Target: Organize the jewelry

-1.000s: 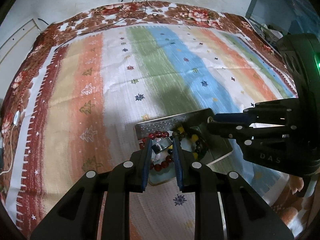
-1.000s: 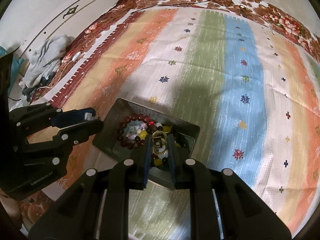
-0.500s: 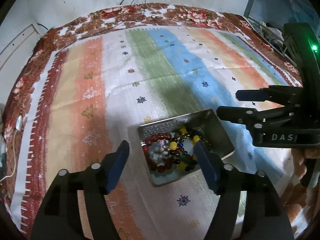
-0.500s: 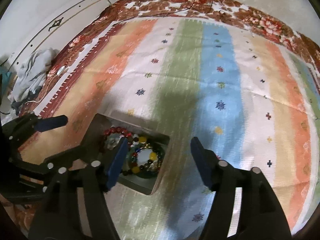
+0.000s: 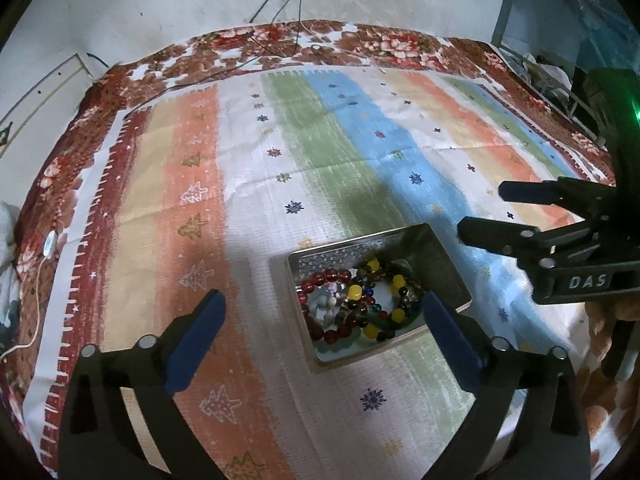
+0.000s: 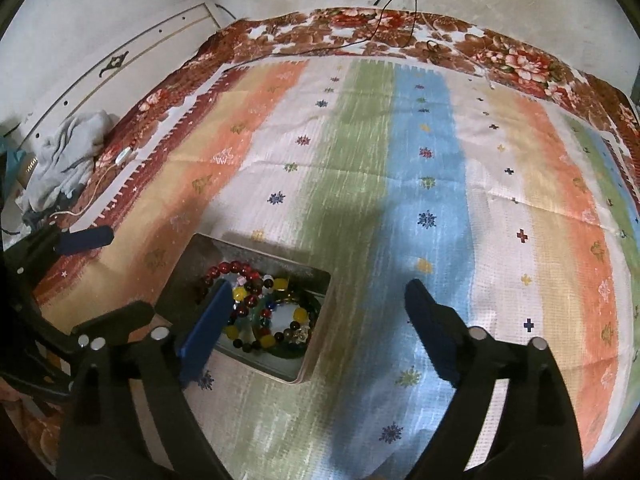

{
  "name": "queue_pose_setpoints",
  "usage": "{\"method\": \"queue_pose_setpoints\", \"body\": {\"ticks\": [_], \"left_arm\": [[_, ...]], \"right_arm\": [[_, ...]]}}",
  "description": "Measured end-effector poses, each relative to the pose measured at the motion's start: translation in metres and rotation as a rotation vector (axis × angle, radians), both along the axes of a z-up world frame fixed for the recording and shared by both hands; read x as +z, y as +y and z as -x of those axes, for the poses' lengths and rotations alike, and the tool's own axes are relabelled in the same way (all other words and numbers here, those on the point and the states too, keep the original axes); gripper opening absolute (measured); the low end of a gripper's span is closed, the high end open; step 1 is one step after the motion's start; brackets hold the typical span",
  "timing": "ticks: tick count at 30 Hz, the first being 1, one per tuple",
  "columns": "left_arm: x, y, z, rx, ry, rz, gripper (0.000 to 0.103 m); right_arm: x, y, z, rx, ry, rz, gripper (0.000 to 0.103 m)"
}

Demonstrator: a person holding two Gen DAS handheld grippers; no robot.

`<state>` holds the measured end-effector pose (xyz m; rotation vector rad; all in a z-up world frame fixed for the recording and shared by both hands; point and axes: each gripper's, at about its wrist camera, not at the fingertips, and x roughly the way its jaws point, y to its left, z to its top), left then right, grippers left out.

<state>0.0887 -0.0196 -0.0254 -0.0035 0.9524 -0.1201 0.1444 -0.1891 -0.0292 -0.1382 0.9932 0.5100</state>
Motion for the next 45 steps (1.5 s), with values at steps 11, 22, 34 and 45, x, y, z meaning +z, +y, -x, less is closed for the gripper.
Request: {"method": "queue_pose_setpoints", "body": {"ticks": [11,22,34,45], "left_arm": [[0.003,0.006,0.015,0.048,-0.036,-0.016,0.097],[0.012,0.0,0.027,0.043,-0.094,-0.042,0.097],[0.017,-0.004,0.033,0.007,-0.148,-0.016,0.097],[0.014,-0.002,0.032,0.041,-0.149,-0.059,0.097]], "right_arm": [[0.011,-0.015,0.019,0.012,-0.061,-0.044,0.098],[0.016,-0.022,0.04,0.033,-0.117,-0.065,0.098],[0.007,-0.018,0.041,0.045,-0.114,-0.043,0.098],[0.007,-0.019,0.041,0.032,-0.127,-0.047,0.098]]}}
